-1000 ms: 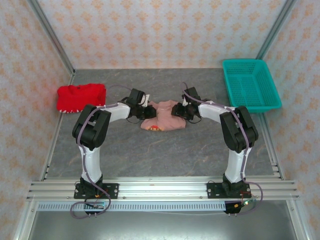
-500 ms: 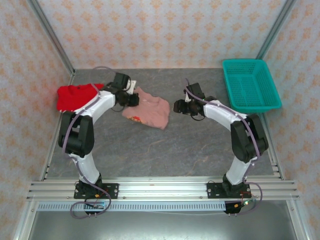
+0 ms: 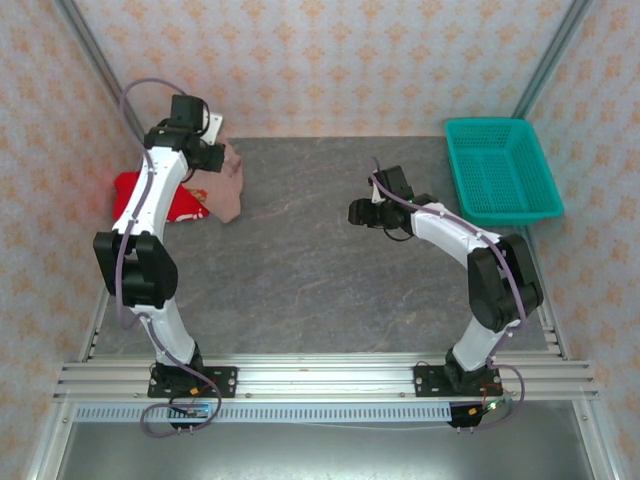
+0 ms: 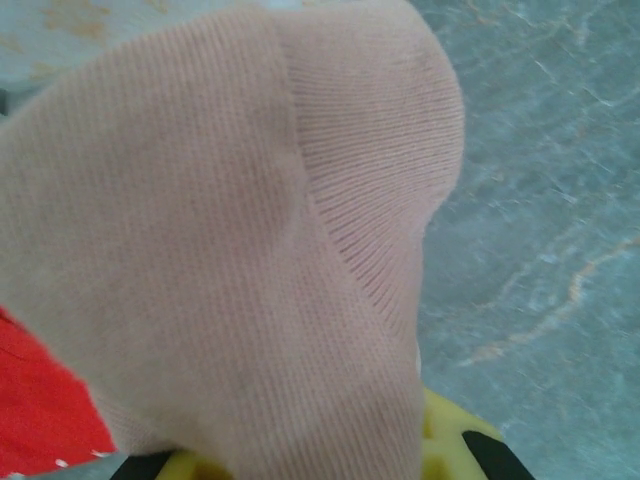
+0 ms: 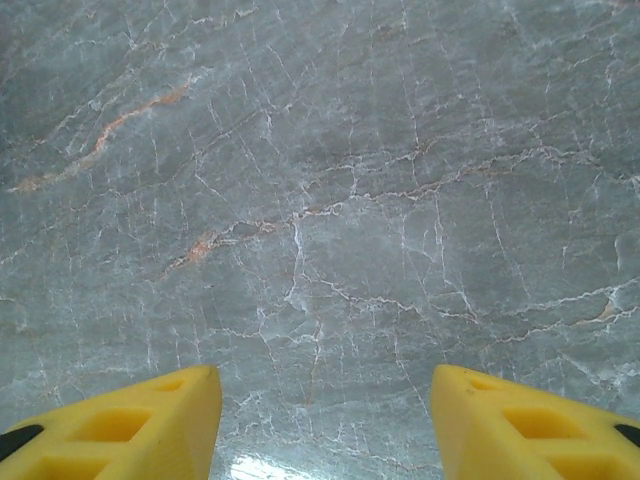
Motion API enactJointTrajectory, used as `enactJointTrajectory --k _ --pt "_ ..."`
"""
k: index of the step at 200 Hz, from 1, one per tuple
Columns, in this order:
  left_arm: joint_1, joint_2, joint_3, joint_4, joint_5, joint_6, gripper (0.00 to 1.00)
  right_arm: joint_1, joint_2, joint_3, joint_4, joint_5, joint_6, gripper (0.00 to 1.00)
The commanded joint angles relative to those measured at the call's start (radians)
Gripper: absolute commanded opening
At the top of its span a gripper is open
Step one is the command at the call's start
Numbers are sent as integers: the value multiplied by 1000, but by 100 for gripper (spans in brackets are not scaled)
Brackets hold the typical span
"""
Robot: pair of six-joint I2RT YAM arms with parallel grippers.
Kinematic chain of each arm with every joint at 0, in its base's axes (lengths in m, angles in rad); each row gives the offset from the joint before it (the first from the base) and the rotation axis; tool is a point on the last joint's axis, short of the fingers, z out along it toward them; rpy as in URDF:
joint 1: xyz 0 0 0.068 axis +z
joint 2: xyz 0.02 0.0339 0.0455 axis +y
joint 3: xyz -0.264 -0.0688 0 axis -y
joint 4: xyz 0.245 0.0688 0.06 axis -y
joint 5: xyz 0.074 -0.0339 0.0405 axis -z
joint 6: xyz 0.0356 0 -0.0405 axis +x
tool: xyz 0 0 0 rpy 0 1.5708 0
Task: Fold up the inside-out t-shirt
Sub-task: Place the T-shirt on the T-shirt.
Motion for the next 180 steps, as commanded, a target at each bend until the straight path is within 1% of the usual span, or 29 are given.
enactJointTrajectory --k 1,32,110,159,180 --pt "40 41 96 -109 -20 76 0 1 10 -8 26 -10 -10 58" --pt "73 98 171 -162 -3 87 0 0 14 -8 31 -19 -9 58" --pt "143 105 292 -220 120 82 0 1 33 -2 30 -29 -5 58" --pt "196 129 338 -233 116 94 0 0 43 1 24 -31 -5 58" --pt "214 167 354 -231 84 103 0 1 45 3 19 -32 -6 58"
